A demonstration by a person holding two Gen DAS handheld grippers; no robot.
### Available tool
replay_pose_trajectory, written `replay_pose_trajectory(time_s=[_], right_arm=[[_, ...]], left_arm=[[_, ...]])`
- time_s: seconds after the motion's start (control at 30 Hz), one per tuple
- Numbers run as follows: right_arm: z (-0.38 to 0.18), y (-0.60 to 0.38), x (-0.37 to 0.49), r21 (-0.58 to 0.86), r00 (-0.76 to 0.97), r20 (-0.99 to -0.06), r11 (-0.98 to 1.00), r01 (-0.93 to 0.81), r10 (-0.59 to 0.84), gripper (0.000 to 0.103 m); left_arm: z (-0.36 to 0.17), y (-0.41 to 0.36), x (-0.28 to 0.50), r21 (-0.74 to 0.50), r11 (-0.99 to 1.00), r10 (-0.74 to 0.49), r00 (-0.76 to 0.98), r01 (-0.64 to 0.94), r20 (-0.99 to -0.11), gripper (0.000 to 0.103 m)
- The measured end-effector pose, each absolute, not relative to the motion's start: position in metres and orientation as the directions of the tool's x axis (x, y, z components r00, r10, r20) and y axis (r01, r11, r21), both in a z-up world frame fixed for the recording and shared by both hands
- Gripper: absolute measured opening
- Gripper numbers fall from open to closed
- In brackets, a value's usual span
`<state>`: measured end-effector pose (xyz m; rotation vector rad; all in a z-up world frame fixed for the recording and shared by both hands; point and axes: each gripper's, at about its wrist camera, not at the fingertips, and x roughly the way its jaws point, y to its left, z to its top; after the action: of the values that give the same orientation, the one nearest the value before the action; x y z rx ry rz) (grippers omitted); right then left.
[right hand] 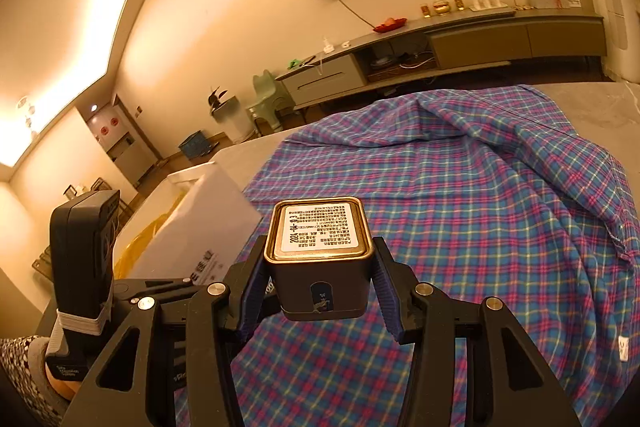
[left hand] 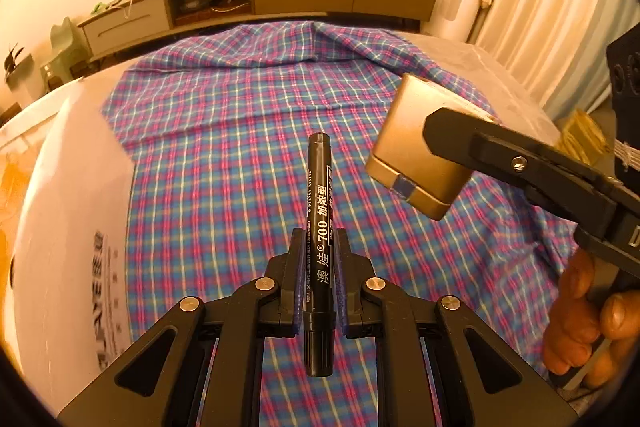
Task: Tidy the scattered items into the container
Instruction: 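Carry black marker in left tool while right tool carries gold tin over box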
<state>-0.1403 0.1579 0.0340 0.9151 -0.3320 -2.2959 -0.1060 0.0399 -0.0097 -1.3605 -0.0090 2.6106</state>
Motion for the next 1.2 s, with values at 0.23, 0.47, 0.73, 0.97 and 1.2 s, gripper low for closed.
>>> replay_pose_trajectory(time_s=[0.23, 0.47, 0.73, 0.97, 1.2], right_arm=[[0.03, 0.156, -0.105, 0.461, -0.52, -0.555, -0.76, 0.458, -0.65, 0.05], [0.042, 0.151, -0.079, 0.451, -0.513, -0.567, -0.764, 0.462, -0.645, 0.05], [0.064, 0.12, -0.053, 0.413, -0.498, -0.565, -0.748, 0.52, -0.658, 0.05], [0.083, 0.098, -0.033, 0.373, -0.494, -0.562, -0.736, 0.565, -0.664, 0.05], [0.097, 0.073, -0.019, 0.331, -0.487, -0.568, -0.726, 0.602, -0.663, 0.05]], left_arm=[[0.001, 0.029, -0.068, -0.154, -0.97, 0.234, -0.563, -0.186, -0.793, 0.013], [0.016, 0.016, -0.036, -0.2, -0.96, 0.279, -0.582, -0.198, -0.764, 0.013], [0.04, -0.002, -0.001, -0.222, -0.952, 0.305, -0.624, -0.209, -0.72, 0.013], [0.056, -0.028, 0.024, -0.26, -0.945, 0.325, -0.661, -0.198, -0.676, 0.013], [0.068, -0.055, 0.042, -0.302, -0.935, 0.341, -0.696, -0.184, -0.632, 0.013]])
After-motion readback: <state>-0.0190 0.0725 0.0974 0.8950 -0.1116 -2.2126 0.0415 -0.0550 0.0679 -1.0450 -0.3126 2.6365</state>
